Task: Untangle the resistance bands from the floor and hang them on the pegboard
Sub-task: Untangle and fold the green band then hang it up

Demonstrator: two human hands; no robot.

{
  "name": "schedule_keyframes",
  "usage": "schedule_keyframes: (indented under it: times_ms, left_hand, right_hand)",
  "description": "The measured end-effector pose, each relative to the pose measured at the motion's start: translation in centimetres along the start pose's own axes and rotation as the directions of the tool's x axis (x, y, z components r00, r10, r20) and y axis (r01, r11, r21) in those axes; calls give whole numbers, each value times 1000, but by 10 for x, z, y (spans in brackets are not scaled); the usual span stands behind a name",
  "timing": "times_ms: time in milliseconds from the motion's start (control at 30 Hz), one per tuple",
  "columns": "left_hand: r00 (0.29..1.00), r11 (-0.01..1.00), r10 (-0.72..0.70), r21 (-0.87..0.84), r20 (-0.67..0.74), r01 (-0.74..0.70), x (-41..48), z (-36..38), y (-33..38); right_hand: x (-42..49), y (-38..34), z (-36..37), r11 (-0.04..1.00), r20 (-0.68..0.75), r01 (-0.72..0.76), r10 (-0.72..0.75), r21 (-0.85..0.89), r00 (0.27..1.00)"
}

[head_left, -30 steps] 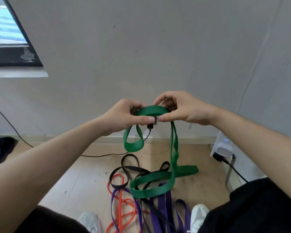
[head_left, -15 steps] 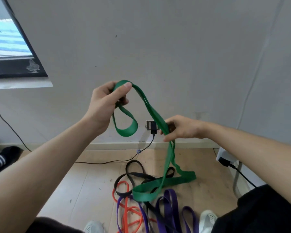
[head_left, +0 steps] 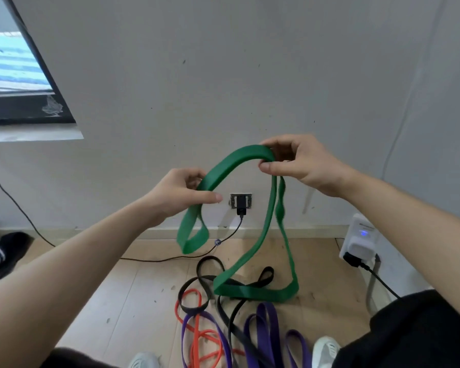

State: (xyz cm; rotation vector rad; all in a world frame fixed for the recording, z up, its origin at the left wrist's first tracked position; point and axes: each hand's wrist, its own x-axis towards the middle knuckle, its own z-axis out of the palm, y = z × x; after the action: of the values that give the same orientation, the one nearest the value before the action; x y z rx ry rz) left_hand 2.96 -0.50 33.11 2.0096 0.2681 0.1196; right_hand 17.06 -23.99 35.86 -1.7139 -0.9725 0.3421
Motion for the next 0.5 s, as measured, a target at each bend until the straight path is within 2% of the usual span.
schedule_keyframes:
  times_ms: [167,367,500]
  left_hand:
    - [989,985,133,-122,56,-126,1,24,20]
    - [983,978,184,-107,28,-180,0,36,29]
    - [974,963,219,-147,-63,-227,-2,31,32]
  right_hand:
    - [-3,-7,21,986,131,65,-45,-152,990]
    - [-5,11,34,984,234,-72,110,-163,966]
    - [-7,36,41,954,324,-154,236,-258,916]
